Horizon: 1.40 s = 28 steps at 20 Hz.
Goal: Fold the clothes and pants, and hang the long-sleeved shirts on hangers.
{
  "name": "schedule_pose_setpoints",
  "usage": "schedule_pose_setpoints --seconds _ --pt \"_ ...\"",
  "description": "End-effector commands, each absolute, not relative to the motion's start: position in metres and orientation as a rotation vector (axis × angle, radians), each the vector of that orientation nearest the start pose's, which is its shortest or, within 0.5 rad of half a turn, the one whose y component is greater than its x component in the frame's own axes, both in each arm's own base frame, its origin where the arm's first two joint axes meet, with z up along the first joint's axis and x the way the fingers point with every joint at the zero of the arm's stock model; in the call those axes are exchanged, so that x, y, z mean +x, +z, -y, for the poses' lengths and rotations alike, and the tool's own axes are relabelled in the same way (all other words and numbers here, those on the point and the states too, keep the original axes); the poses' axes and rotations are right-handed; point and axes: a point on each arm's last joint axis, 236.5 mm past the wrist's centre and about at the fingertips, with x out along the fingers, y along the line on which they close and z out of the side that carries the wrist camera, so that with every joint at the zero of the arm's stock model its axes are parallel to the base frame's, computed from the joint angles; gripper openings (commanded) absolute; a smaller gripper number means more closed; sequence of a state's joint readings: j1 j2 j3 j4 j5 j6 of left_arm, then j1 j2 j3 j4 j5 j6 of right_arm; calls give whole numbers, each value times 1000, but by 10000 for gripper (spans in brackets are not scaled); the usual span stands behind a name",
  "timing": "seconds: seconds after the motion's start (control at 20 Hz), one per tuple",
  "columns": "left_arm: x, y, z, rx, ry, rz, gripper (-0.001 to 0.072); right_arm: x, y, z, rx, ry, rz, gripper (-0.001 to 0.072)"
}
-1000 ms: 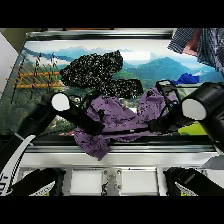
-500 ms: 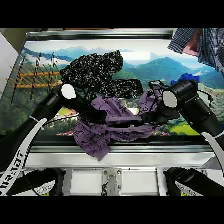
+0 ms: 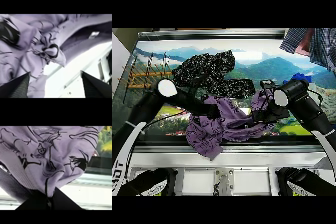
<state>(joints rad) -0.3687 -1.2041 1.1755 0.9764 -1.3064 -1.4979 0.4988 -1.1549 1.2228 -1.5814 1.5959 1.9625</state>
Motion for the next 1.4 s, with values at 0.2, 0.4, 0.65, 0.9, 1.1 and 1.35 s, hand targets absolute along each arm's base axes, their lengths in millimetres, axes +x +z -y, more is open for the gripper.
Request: schedule_pose_setpoints --seconds 0.2,0.4,0.65,0.9,1.1,1.35 --pt "374 82 80 -78 -167 -1086 679 258 53 -137 -76 90 -1526 21" --pt "413 49 -1 30 73 -1075 679 258 53 -137 -75 89 -1526 21" --pt "470 21 -58 115 212 -1082 679 258 53 -137 -75 89 -1526 21" --pt "514 -32 -88 100 256 -1141 679 258 53 -137 -76 90 -1526 21" --pt "537 -69 -117 245 310 -1186 679 258 53 -137 -75 89 -1526 21" --pt "551 -96 -131 239 345 -1240 679 258 53 -137 -75 89 -1526 21"
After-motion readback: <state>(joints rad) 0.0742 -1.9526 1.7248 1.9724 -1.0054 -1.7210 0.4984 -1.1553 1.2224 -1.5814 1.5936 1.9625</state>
